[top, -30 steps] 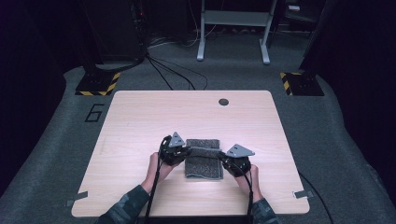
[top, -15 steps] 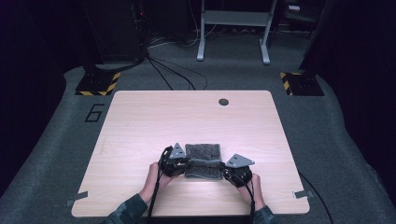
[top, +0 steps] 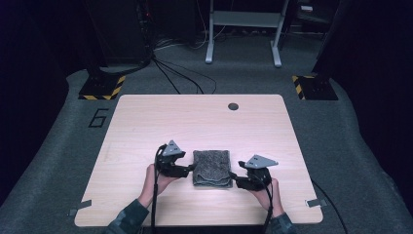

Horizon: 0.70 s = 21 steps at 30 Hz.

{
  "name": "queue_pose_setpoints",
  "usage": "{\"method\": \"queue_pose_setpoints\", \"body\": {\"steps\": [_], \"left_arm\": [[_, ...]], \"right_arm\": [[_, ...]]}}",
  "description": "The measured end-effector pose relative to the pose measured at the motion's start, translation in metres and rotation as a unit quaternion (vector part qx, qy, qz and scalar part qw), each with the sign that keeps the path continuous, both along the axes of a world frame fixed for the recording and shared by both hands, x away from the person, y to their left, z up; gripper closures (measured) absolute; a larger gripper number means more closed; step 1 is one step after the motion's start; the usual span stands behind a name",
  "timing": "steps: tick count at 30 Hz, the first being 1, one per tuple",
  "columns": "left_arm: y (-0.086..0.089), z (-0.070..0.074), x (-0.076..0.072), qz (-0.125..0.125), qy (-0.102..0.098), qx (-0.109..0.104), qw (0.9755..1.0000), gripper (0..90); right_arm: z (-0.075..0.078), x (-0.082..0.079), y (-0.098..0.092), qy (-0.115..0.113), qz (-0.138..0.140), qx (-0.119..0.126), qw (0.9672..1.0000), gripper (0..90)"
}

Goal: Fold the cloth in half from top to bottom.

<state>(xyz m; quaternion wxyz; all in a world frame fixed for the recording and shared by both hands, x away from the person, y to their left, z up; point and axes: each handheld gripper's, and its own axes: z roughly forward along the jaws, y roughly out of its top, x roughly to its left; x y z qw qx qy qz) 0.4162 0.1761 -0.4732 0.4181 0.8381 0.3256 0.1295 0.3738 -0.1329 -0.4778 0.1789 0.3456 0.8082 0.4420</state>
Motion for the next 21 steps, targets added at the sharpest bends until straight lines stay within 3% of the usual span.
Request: {"method": "queue_pose_setpoints", "body": {"steps": [5, 11, 19, 21], "left_arm": [[-0.021, -0.018, 0.004, -0.034, 0.029, 0.029, 0.9986, 25.9], [-0.025, -0.035, 0.000, -0.044, 0.038, 0.069, 0.9959, 25.2], [-0.024, -0.039, -0.002, -0.050, 0.030, 0.098, 0.9935, 23.8], [-0.024, -0.041, -0.003, -0.049, 0.026, 0.095, 0.9940, 23.5]], "right_arm": [[-0.002, 0.027, 0.028, -0.005, 0.043, -0.002, 0.9991, 32.3], [-0.023, 0.062, 0.044, 0.039, 0.052, -0.030, 0.9975, 27.7], [-0.041, 0.074, 0.044, 0.079, 0.063, -0.063, 0.9929, 15.0], [-0.043, 0.074, 0.043, 0.082, 0.065, -0.067, 0.9923, 14.5]]}}
